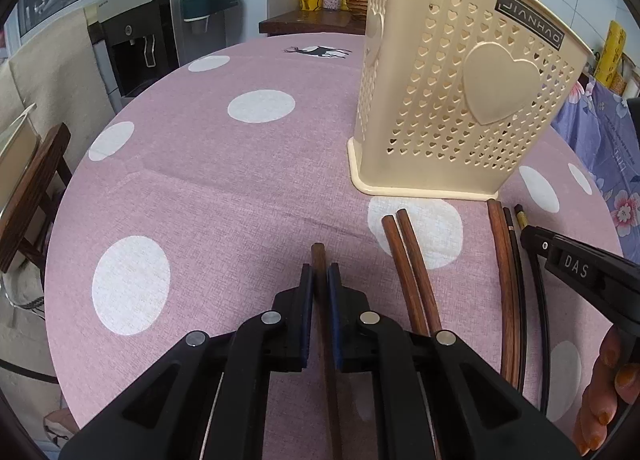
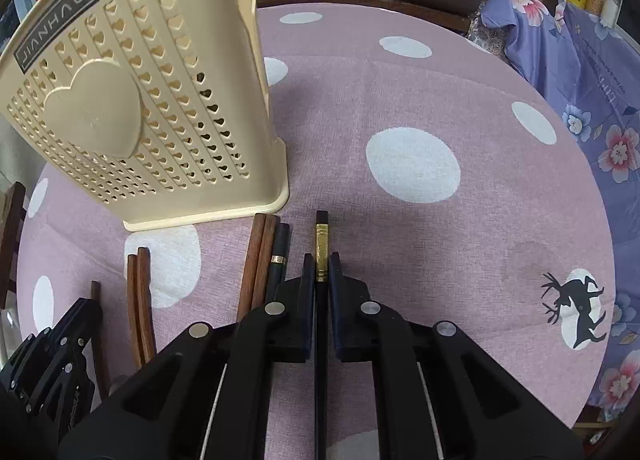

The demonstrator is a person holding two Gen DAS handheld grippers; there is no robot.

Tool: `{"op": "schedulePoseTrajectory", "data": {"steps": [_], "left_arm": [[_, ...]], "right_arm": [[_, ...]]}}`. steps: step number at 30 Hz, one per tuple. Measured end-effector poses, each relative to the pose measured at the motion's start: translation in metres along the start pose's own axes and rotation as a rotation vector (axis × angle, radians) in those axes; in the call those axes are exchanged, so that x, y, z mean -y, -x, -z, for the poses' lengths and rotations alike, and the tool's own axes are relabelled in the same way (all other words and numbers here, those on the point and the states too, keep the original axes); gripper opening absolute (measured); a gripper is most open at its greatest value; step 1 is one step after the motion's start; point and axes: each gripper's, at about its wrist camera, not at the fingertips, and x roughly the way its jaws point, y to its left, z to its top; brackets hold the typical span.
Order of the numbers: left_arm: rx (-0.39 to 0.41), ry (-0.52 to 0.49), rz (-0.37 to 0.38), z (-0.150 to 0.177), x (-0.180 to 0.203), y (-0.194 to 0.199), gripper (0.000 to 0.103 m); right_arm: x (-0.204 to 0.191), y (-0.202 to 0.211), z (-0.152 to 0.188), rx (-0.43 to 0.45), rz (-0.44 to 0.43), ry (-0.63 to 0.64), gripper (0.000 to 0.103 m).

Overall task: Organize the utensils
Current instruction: 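Lift the brown chopstick with the left tool while the right tool lifts the black chopstick, then lower the brown chopstick into the holder while the right tool lowers the black chopstick in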

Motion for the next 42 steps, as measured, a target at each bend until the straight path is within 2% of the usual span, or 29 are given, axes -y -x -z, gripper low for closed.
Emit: {"op": "schedulePoseTrajectory", "data": {"steps": [5,10,15,22,26,33,42], "left_arm": [[0.008,0.025,0.023,-0.003,-0.003,0.001,0.008],[0.070,0.042,0.060,-0.011,-0.009,0.022,0.008],[0.158,0.052,0.116,-0.022,-0.018,0.061,0.008],[0.310,0.055,0.157,-0.039,-0.031,0.127,0.007],[0.381,0.054,0.156,-0.049,-0.039,0.154,0.007],[0.389,0.056,0.149,-0.052,-0.043,0.159,0.007],[0.403,0.055,0.182,-0.054,-0.046,0.173,0.007]], "right_arm": [[0.011,0.000,-0.002,-0.010,-0.084,-0.026,0.008],[0.023,0.016,-0.003,0.034,-0.156,-0.030,0.008],[0.030,0.058,-0.006,0.125,-0.235,0.002,0.008],[0.046,0.137,-0.013,0.282,-0.326,0.068,0.008],[0.054,0.176,-0.012,0.356,-0.349,0.108,0.008],[0.057,0.189,-0.009,0.372,-0.333,0.125,0.008],[0.062,0.198,-0.009,0.367,-0.356,0.124,0.008]]}}
